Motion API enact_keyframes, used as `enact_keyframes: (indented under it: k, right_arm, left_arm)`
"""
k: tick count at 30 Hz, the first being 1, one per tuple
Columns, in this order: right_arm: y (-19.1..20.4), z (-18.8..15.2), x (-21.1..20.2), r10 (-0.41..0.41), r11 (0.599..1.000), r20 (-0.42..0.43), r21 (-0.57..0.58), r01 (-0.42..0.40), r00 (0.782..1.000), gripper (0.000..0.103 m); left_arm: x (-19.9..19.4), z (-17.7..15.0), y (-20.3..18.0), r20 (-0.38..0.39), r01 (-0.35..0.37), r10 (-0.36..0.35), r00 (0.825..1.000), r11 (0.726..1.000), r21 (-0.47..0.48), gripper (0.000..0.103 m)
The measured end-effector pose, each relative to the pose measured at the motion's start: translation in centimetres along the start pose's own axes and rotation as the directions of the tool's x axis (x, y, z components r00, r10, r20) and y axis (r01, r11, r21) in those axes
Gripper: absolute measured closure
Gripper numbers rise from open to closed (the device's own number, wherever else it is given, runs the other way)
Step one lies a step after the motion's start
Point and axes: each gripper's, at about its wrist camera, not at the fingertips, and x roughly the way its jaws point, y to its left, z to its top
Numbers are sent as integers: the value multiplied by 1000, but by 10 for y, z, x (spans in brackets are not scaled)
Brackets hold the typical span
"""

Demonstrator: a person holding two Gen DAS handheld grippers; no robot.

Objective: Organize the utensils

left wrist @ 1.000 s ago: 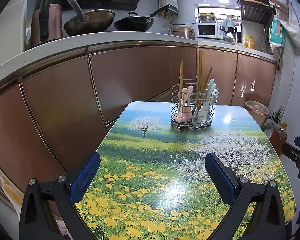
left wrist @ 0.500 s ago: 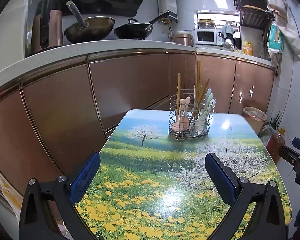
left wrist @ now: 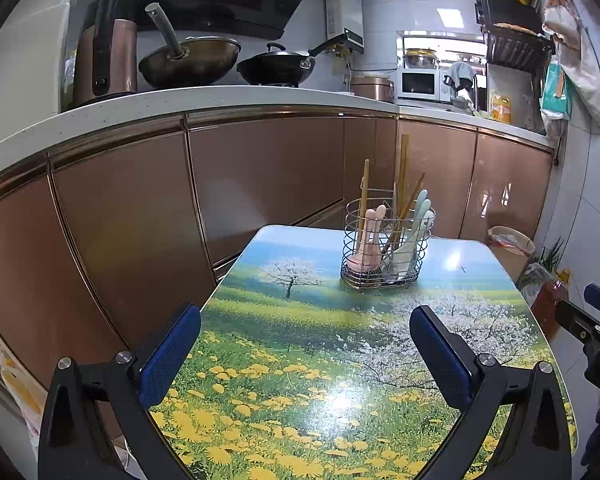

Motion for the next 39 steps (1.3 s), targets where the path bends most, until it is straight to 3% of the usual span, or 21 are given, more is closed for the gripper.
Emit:
enact_keyframes:
  k: [14, 39]
  right_arm:
    - [4, 0, -3, 3, 1000, 15, -4, -3, 1000, 32]
    - [14, 47, -27, 18, 1000, 110, -28, -15, 994, 32]
  left_arm:
    - [-4, 6, -3, 17, -1, 1, 1000, 1000, 5, 0]
    - [-31, 44, 0, 96, -15, 16, 995, 1000, -18, 0]
